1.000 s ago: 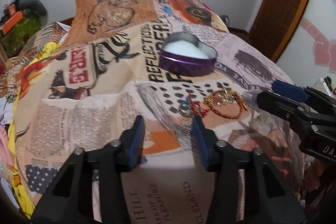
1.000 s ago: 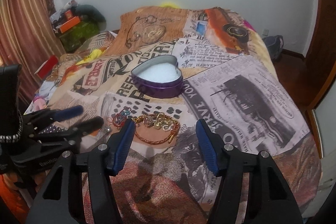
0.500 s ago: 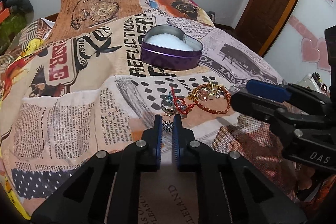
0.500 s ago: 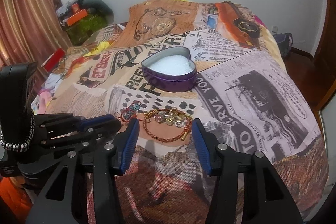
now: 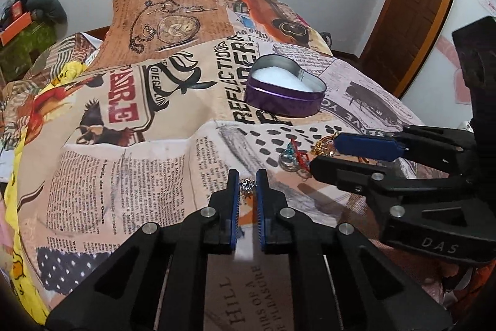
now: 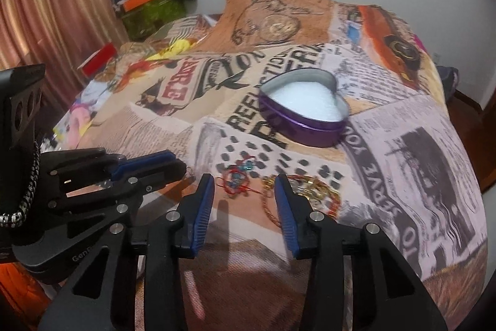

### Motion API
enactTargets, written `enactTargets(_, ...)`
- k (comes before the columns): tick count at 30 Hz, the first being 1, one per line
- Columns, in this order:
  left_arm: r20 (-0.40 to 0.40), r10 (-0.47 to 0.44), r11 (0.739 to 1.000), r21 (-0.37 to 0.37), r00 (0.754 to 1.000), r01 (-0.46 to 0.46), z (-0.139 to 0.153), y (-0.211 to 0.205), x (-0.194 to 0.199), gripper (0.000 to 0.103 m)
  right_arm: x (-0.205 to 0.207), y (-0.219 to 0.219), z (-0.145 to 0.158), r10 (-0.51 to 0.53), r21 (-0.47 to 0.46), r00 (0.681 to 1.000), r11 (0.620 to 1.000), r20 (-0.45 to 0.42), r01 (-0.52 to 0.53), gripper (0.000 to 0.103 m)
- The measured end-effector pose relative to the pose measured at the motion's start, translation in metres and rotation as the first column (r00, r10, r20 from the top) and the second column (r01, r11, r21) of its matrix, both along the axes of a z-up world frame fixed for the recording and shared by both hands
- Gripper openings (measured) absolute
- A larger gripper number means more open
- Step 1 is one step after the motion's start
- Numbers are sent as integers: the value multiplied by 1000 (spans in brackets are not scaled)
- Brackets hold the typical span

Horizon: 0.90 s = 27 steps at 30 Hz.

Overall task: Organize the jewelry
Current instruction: 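Grasp the small silver earring with the left gripper while the right gripper grasps the red-beaded earring, then carry both earrings over the purple heart-shaped tin with both grippers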

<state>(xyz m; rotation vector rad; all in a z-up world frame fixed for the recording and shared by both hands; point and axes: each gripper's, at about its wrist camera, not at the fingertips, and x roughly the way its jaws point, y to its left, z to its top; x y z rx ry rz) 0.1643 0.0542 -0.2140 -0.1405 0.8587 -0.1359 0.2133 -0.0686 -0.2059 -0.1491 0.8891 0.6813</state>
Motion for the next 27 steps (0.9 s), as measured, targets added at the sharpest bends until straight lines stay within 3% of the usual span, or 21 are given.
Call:
enactTargets(6, 2, -8, 1000, -11, 1000, 8, -3, -1, -1, 9, 2, 16, -10, 61, -57, 997, 996, -39, -63, 23)
enactTargets(10, 5, -10, 1000, -11, 1000, 10, -3, -3, -2, 9, 7, 18, -18, 60, -68, 996, 996, -71, -65, 22)
enactTargets(14, 5, -7, 1000, -11, 1000, 7, -2, -3, -2, 9, 10, 18, -21, 50, -70, 996, 996, -80, -56, 11)
enactTargets(27, 17, 3, 1000, 7, 1000, -3, 9, -8, -7, 9, 8, 0, -4, -16, -10, 999, 1000, -39, 16, 6)
